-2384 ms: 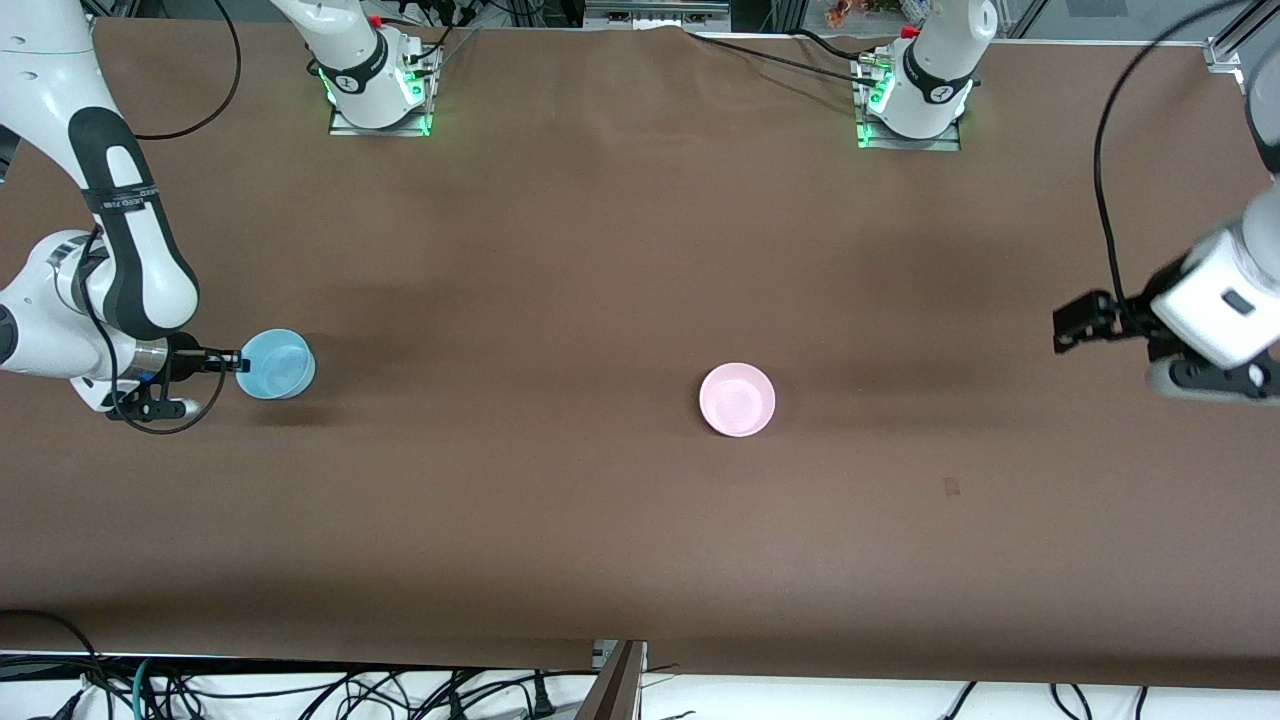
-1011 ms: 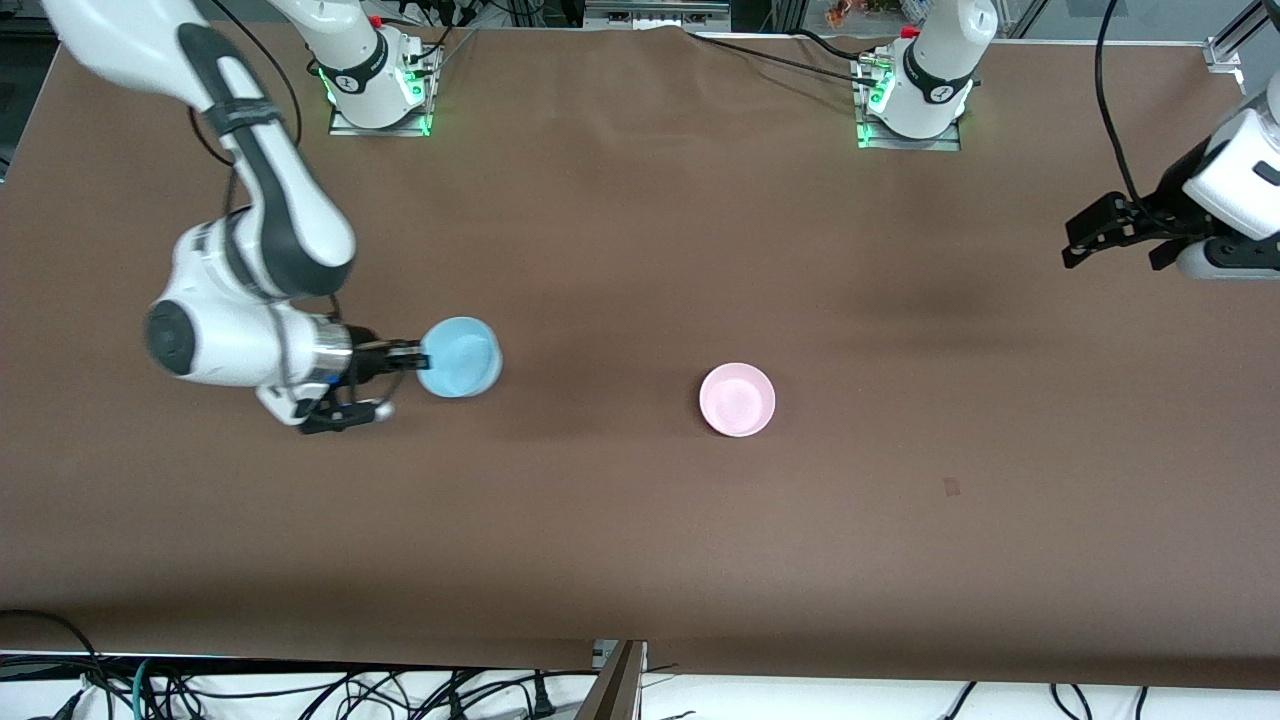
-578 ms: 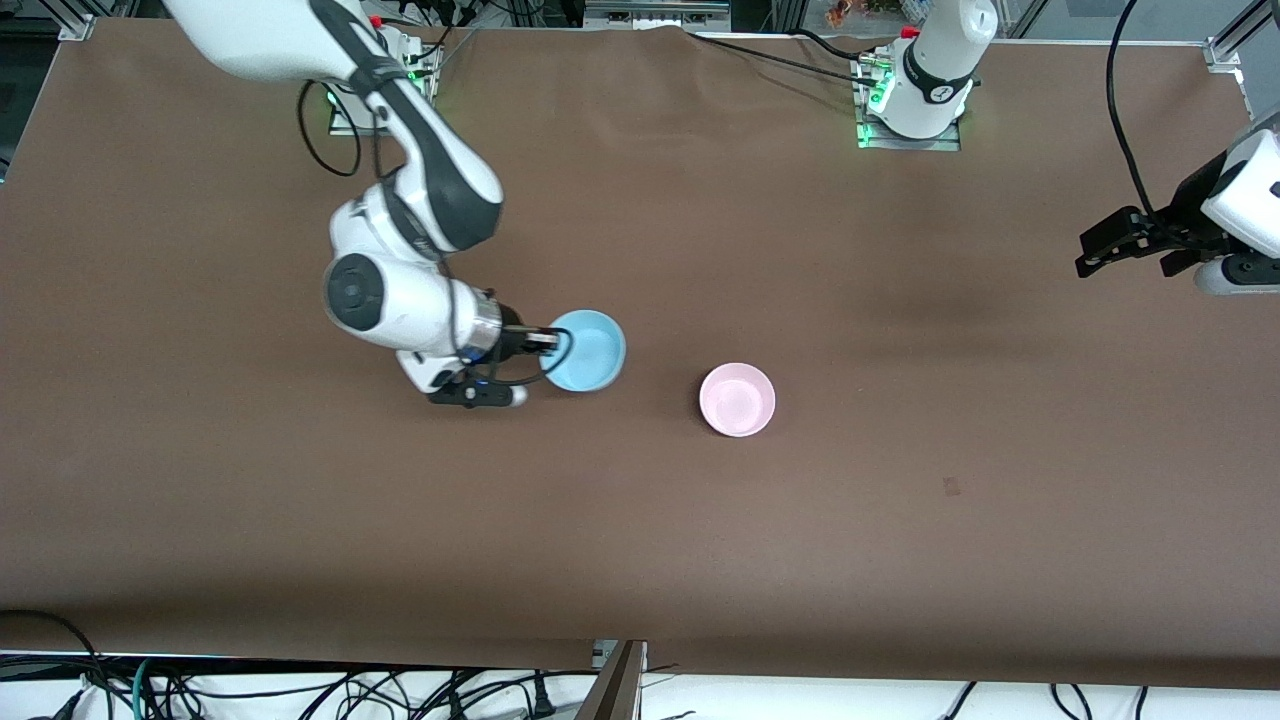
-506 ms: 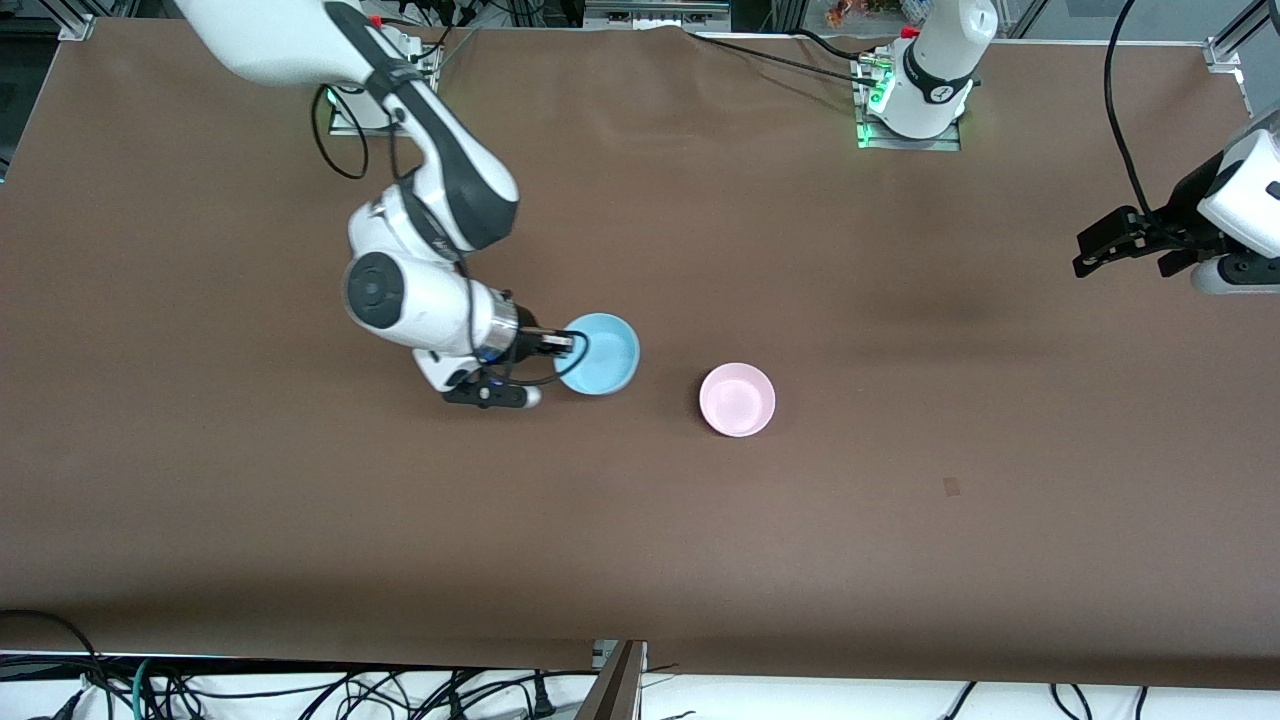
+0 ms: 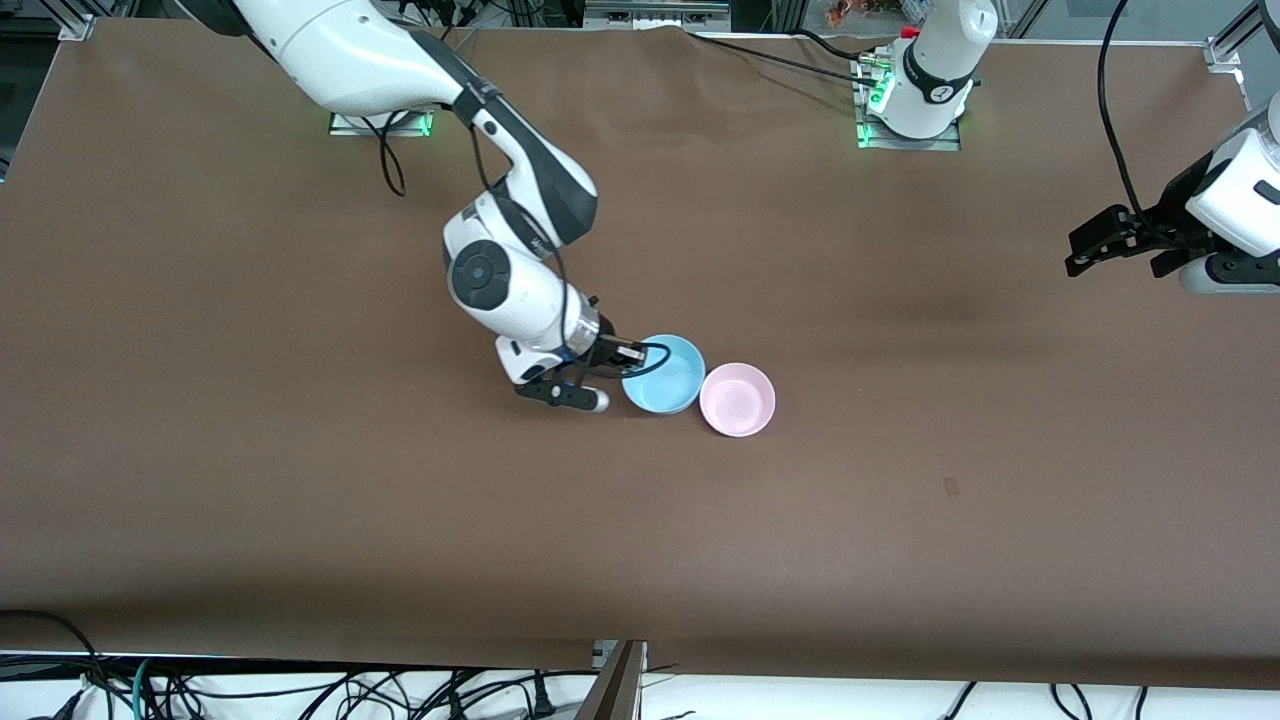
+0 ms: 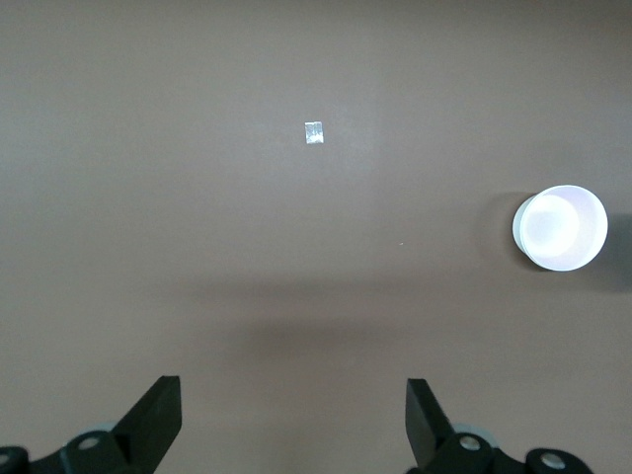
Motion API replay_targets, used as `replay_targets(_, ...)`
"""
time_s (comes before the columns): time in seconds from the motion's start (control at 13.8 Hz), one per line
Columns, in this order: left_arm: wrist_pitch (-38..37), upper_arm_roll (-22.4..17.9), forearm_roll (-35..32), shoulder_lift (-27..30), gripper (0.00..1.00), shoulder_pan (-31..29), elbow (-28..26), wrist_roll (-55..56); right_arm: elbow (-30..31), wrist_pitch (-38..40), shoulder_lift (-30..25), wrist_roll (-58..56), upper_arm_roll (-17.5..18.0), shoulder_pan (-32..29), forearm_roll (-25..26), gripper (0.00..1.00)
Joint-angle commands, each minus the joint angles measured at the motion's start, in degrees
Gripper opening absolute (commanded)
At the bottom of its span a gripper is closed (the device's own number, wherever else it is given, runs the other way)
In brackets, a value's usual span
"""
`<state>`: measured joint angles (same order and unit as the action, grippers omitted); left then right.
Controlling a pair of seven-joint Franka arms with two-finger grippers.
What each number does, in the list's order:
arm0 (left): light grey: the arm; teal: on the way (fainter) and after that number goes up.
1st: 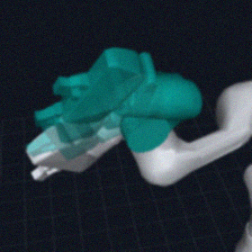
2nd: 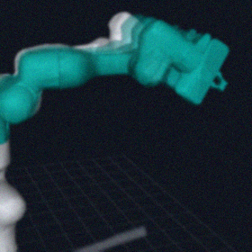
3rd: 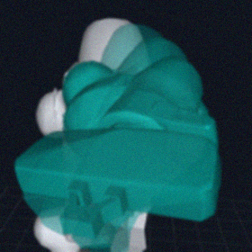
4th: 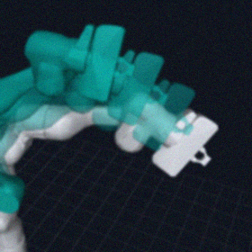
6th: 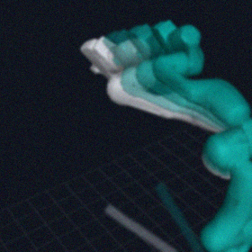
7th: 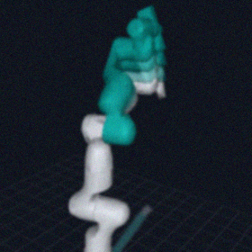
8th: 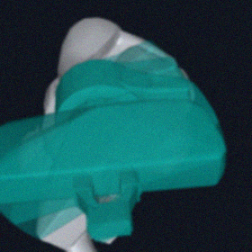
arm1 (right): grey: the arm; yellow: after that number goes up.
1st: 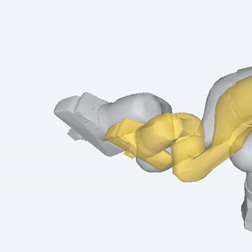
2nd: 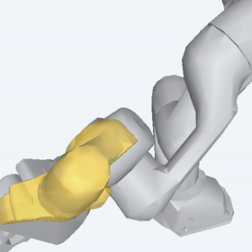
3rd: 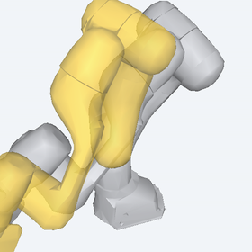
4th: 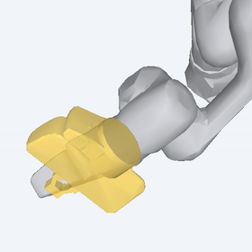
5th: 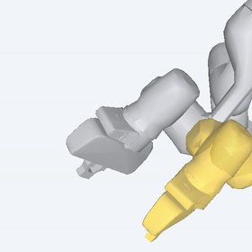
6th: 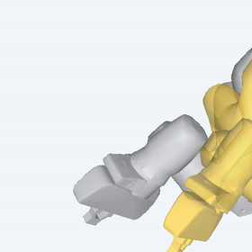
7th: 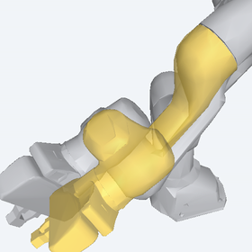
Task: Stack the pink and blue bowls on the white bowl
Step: 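Lift the blue bowl with the right gripper and carry it over the stack, then lower the blue bowl onto the pink bowl and open the right gripper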
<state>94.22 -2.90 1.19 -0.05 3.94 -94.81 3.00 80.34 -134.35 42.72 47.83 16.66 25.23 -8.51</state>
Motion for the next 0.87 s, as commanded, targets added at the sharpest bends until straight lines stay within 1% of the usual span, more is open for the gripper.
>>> replay_targets(0.0, 0.1, 0.0, -0.6, 0.1, 1.0, 0.4, 0.4, -0.6, -7.9, 0.1, 4.7, 5.0, -2.9, 4.7, 1.0, 0.0)
replay_targets(0.22, 0.2, 0.0, -0.6, 0.0, 1.0, 0.3, 0.4, -0.6, -12.0, -1.9, 8.0, 10.0, -3.6, 7.6, 1.1, 0.0)
replay_targets(0.36, 1.0, 0.0, -0.6, -0.1, 1.0, 0.3, 0.4, -0.6, -12.7, -3.4, 9.0, 11.1, -4.8, 8.9, 1.0, 0.0)
replay_targets(0.65, 2.4, -0.1, -1.8, -1.1, 1.0, 0.3, 0.8, -0.5, -14.9, -4.8, 10.7, 13.0, -5.0, 10.3, 1.0, 0.0)
replay_targets(0.79, 2.5, -0.1, -1.7, -1.4, 1.0, 0.3, 0.9, -0.5, -14.9, -5.0, 11.2, 13.3, -5.0, 11.0, 1.0, 0.0)
